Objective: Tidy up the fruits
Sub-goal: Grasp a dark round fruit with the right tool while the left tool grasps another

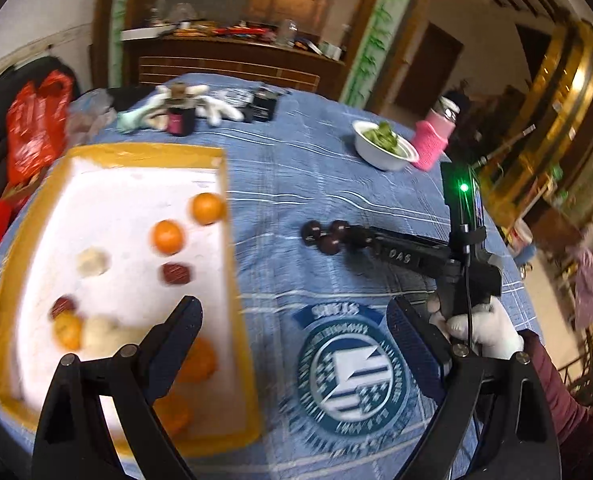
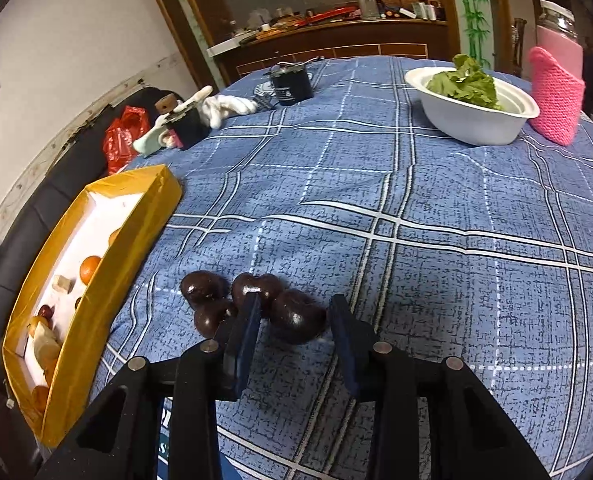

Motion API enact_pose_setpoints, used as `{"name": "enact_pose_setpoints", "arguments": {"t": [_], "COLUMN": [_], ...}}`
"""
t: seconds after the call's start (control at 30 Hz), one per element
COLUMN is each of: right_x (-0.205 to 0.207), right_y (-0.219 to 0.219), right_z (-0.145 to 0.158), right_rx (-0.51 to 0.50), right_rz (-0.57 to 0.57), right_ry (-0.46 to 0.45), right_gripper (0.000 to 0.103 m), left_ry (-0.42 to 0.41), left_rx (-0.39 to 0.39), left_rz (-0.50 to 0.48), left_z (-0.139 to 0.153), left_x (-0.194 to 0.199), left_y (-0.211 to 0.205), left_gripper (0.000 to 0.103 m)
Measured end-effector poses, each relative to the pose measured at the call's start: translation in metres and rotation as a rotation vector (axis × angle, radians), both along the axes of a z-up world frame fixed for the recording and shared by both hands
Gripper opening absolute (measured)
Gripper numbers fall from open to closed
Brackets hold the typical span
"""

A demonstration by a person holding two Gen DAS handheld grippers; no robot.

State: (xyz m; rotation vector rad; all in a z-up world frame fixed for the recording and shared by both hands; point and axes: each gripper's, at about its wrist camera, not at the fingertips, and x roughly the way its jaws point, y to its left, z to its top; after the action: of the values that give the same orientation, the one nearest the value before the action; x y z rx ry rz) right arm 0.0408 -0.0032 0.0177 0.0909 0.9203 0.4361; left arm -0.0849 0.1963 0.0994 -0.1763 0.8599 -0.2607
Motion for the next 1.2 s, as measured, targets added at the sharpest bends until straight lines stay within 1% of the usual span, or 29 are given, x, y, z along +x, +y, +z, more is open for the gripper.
{"name": "enact_pose_setpoints", "arguments": {"t": [0.13, 0.27, 0.3, 0.33, 0.37, 0.47, 0.57, 0.67, 0.77, 0.83, 0.9, 0.93, 0.97, 1.07, 1.13, 1.17, 1.2], "right_x": [0.0, 0.002, 0.002, 0.002, 0.002, 0.002, 0.001, 0.002, 0.003, 0.004, 0.004, 0.004, 0.004, 0.003, 0.003, 0.003, 0.002], "right_y": [-0.003, -0.008, -0.008, -0.007, -0.007, -0.015, -0.025, -0.035, -0.037, -0.038, -0.038, -0.039, -0.04, -0.041, -0.042, -0.043, -0.043], "right_z": [-0.003, -0.005, -0.005, -0.004, -0.003, -0.002, 0.004, 0.007, 0.008, 0.008, 0.009, 0.01, 0.01, 0.01, 0.011, 0.012, 0.012], "right_rx": [0.037, 0.072, 0.07, 0.06, 0.051, 0.084, 0.102, 0.14, 0.146, 0.15, 0.156, 0.159, 0.16, 0.163, 0.166, 0.168, 0.17], "right_rz": [0.021, 0.04, 0.05, 0.057, 0.054, 0.031, -0.01, -0.036, -0.046, -0.047, -0.048, -0.049, -0.049, -0.056, -0.06, -0.062, -0.062], "right_ry": [0.018, 0.04, 0.05, 0.057, 0.066, 0.102, 0.089, 0.088, 0.091, 0.092, 0.091, 0.089, 0.088, 0.085, 0.08, 0.078, 0.075], "right_gripper": [0.039, 0.04, 0.039, 0.036, 0.029, 0.029, 0.029, 0.029, 0.029, 0.029, 0.029, 0.029, 0.029, 0.029, 0.029, 0.029, 0.029], "left_ry": [0.025, 0.047, 0.057, 0.062, 0.066, 0.07, 0.065, 0.072, 0.097, 0.119, 0.136, 0.115, 0.103, 0.093, 0.095, 0.097, 0.098], "left_rx": [0.034, 0.055, 0.058, 0.059, 0.06, 0.076, 0.097, 0.109, 0.139, 0.158, 0.181, 0.215, 0.251, 0.253, 0.226, 0.2, 0.181], "left_rz": [-0.031, -0.044, -0.046, -0.048, -0.051, -0.065, -0.071, -0.08, -0.062, -0.043, -0.031, -0.02, -0.022, -0.028, -0.019, -0.013, -0.014], "left_z": [-0.012, -0.022, -0.025, -0.028, -0.03, -0.036, -0.04, -0.046, -0.057, -0.066, -0.075, -0.075, -0.076, -0.074, -0.07, -0.066, -0.064], "left_x": [0.025, 0.04, 0.045, 0.046, 0.048, 0.058, 0.071, 0.088, 0.105, 0.114, 0.121, 0.121, 0.12, 0.116, 0.112, 0.108, 0.106], "left_y": [-0.024, -0.033, -0.035, -0.037, -0.037, -0.047, -0.058, -0.071, -0.08, -0.082, -0.085, -0.087, -0.09, -0.09, -0.083, -0.078, -0.075], "left_gripper": [0.092, 0.092, 0.092, 0.092, 0.092, 0.092, 0.091, 0.082, 0.076, 0.069, 0.053, 0.05, 0.044, 0.04, 0.039, 0.032, 0.013]}}
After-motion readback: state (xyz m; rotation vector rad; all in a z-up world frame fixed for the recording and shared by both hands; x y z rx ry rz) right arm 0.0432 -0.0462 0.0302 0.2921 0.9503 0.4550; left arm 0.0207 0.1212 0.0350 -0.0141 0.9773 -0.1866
